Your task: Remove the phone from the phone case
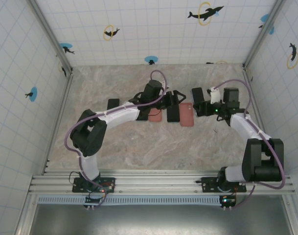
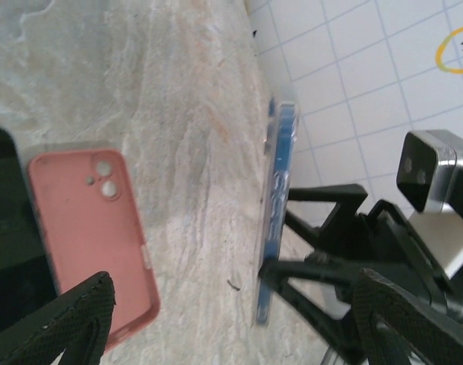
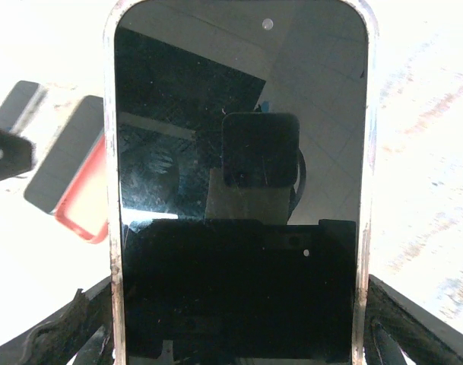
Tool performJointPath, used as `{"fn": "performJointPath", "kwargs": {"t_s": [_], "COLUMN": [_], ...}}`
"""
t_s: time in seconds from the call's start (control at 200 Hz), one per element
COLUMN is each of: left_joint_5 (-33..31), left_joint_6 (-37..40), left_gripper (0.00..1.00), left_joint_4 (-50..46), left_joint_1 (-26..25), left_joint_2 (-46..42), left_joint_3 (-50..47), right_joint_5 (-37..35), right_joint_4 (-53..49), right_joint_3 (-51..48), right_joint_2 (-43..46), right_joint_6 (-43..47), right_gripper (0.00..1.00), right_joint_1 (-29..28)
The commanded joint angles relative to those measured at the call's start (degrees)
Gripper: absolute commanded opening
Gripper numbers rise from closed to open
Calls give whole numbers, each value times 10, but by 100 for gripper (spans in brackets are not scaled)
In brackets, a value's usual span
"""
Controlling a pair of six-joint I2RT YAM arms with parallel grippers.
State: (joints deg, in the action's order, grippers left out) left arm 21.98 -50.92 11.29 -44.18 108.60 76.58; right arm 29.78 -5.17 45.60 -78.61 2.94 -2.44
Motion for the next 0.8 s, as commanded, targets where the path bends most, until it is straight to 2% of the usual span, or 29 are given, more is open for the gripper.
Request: {"fn": "performJointPath", "kwargs": {"t_s": [0.0, 0.24, 0.52, 0.796], "left_joint_5": [-14, -23, -7, -3], "left_joint_6": [-6, -3, -7, -6], "left_gripper": [79, 65, 32, 15], "left_joint_4": [8, -18, -13, -12], "left_joint_1": [-4, -7, -10, -10], "left_joint_2": [20, 43, 54, 43], "left_joint_3": [35, 71, 79, 76], "right_joint_5": [5, -6, -8, 1], "right_joint_4": [55, 65, 76, 91], "right_joint_3": [-10, -15, -25, -32], "right_joint_2": [32, 44, 59, 63], "right_joint_6": [-27, -38, -51, -64], "right_gripper": [45, 43, 43, 43], "right_joint_1": [-23, -71, -95, -105]}}
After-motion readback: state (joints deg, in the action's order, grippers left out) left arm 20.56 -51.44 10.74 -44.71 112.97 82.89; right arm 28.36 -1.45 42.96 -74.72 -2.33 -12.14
